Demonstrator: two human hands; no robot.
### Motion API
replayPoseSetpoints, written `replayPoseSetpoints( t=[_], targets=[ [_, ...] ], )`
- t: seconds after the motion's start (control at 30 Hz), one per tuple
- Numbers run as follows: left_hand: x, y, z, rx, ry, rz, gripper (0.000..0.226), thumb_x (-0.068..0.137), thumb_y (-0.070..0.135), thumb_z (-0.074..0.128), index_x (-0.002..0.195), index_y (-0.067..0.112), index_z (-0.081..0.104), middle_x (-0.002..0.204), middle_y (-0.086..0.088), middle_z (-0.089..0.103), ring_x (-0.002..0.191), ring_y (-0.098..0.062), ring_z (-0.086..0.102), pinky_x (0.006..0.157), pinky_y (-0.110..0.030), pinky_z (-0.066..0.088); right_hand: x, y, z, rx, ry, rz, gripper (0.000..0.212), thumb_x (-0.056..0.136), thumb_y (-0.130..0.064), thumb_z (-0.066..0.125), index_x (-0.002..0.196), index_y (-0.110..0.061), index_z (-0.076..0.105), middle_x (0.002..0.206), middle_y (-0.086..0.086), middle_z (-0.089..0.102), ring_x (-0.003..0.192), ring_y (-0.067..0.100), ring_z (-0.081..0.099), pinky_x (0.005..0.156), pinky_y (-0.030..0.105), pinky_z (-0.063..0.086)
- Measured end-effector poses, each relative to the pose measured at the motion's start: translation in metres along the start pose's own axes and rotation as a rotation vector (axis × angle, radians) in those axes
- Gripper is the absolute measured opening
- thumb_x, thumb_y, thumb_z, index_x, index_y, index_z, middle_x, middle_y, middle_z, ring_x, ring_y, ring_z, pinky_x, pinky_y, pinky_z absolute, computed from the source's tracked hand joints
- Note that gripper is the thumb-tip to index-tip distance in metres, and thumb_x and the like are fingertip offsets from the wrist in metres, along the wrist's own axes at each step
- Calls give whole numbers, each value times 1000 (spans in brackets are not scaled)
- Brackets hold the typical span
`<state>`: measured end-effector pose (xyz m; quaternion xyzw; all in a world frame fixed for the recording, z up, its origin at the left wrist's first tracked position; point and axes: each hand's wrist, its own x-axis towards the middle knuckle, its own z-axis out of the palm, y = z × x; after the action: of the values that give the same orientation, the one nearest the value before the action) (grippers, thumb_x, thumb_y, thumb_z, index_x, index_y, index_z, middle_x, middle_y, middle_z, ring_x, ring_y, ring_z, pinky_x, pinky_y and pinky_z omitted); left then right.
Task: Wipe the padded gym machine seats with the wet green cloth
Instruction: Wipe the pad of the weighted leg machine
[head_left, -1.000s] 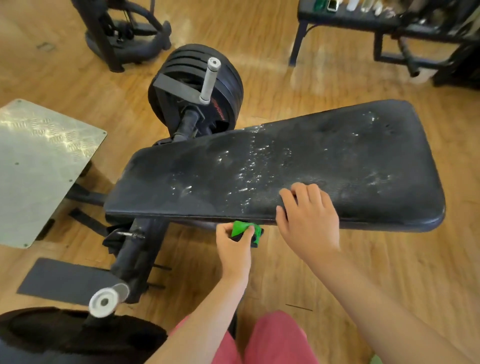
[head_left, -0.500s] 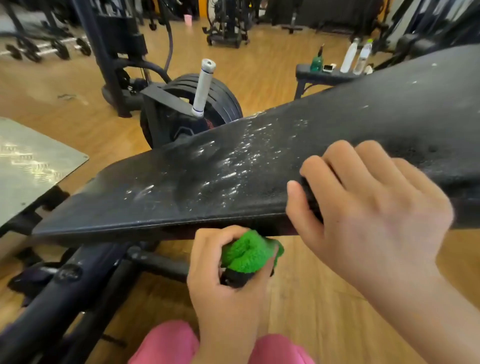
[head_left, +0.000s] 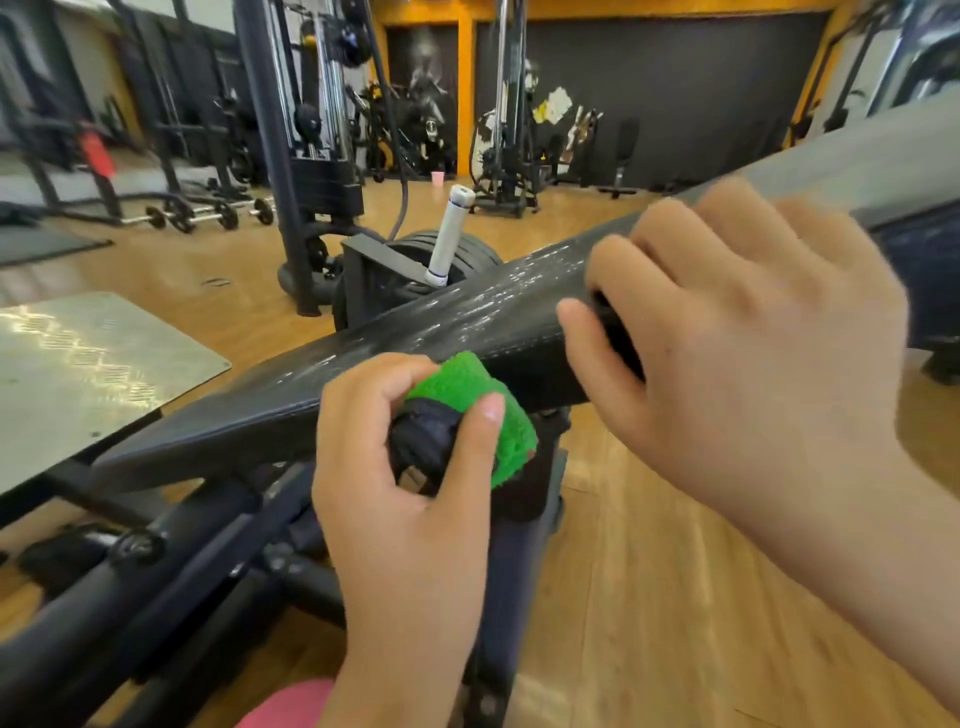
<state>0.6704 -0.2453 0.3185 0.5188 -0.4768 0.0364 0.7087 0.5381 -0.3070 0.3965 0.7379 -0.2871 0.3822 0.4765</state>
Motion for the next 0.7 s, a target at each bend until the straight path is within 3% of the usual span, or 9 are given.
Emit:
replayPoseSetpoints(
  t=[0.17,0.33,0.47,0.53,0.7],
  targets=[
    [2,-5,7,-26,73,15,19,84,28,69,100,25,59,99,6,61,98,-14,60,80,-26,51,-5,-22,20,24,138,-57,25,96,-25,46,74,-16,39,68,5,47,64,28,43,63,40,30],
    [13,-30,-7,64,211,-39,19,87,21,70,102,24,58,97,10,59,94,-1,57,78,-8,43,-11,-14,22,29,162,-109,27,97,-27,45,76,-12,55,71,5,54,66,29,51,66,39,30],
    [11,-56,-20,7,265,-198,16,88,25,66,103,28,61,98,12,63,95,-2,60,79,-10,47,-3,-33,28,38,233,43,26,94,-19,47,70,-14,40,66,5,44,64,27,42,65,38,24],
    [10,-59,-18,-1,274,-217,17,89,25,66,104,27,61,99,13,64,97,-2,61,77,-10,47,1,-49,34,84,241,27,26,91,-14,49,69,-15,34,65,4,41,64,25,37,65,37,22],
    [6,-49,-5,-50,293,-189,22,87,21,67,108,18,62,99,6,65,95,-7,62,74,-13,50,2,-59,47,133,300,-70,22,86,-8,57,66,-16,51,69,2,59,64,24,52,61,35,33]
  ],
)
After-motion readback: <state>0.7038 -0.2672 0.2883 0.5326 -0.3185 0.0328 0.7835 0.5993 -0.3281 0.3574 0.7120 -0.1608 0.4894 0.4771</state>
